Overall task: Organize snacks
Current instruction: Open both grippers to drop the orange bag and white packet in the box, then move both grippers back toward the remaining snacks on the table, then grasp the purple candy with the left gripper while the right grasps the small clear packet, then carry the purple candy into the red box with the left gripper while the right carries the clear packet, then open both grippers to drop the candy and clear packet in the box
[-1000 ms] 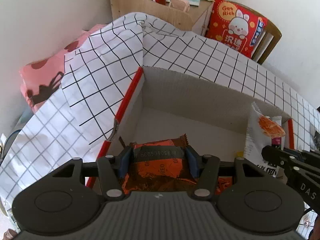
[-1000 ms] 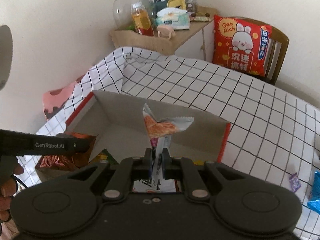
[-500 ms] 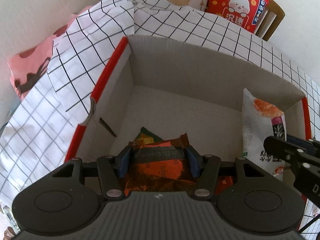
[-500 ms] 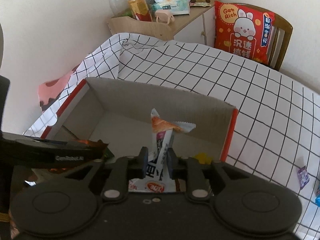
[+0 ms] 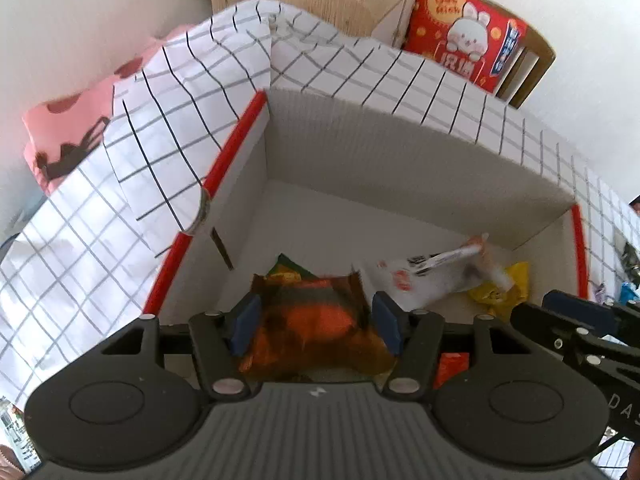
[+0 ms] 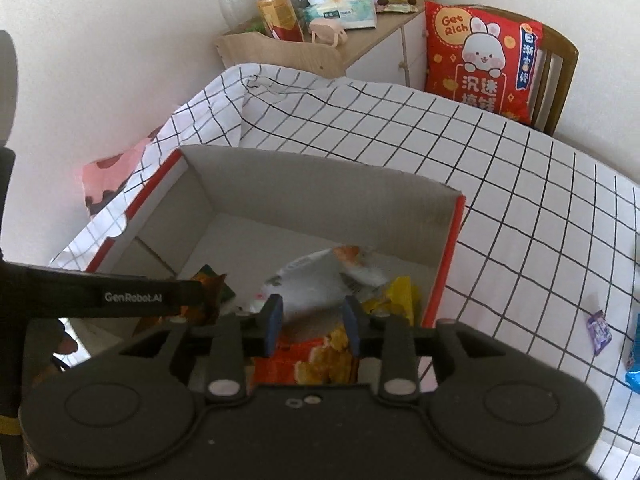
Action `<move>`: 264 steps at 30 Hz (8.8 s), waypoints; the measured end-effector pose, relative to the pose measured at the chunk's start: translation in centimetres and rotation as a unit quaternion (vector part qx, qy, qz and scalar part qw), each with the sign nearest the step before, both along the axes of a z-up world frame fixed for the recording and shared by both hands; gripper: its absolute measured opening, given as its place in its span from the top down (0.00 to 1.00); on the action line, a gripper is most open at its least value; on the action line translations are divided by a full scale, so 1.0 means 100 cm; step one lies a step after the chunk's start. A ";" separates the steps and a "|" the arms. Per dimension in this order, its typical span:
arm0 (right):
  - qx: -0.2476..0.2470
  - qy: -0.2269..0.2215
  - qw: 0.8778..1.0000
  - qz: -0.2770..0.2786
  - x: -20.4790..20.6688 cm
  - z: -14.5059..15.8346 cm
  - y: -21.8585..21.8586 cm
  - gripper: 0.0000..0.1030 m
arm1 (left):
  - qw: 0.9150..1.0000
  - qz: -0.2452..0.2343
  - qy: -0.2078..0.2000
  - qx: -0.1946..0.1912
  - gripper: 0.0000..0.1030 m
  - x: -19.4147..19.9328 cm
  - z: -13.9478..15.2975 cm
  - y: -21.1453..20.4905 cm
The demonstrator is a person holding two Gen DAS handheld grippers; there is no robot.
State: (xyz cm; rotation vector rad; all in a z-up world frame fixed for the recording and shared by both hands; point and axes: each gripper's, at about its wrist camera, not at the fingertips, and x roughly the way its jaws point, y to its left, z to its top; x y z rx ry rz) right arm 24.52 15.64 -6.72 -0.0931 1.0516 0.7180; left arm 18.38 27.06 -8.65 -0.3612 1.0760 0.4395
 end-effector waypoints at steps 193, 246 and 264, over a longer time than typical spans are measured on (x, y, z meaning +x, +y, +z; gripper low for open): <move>0.083 -0.010 0.996 0.002 -0.073 0.056 -0.109 0.85 | 0.999 -0.028 -0.033 -0.006 0.82 -0.052 0.075 -0.095; -0.064 -0.005 0.998 0.026 -0.019 -0.010 0.006 0.74 | 0.999 -0.010 0.051 -0.005 0.74 -0.011 -0.009 -0.019; -0.007 -0.030 0.999 0.023 -0.049 0.039 -0.036 0.55 | 0.998 -0.044 -0.035 0.019 0.53 -0.044 0.044 -0.060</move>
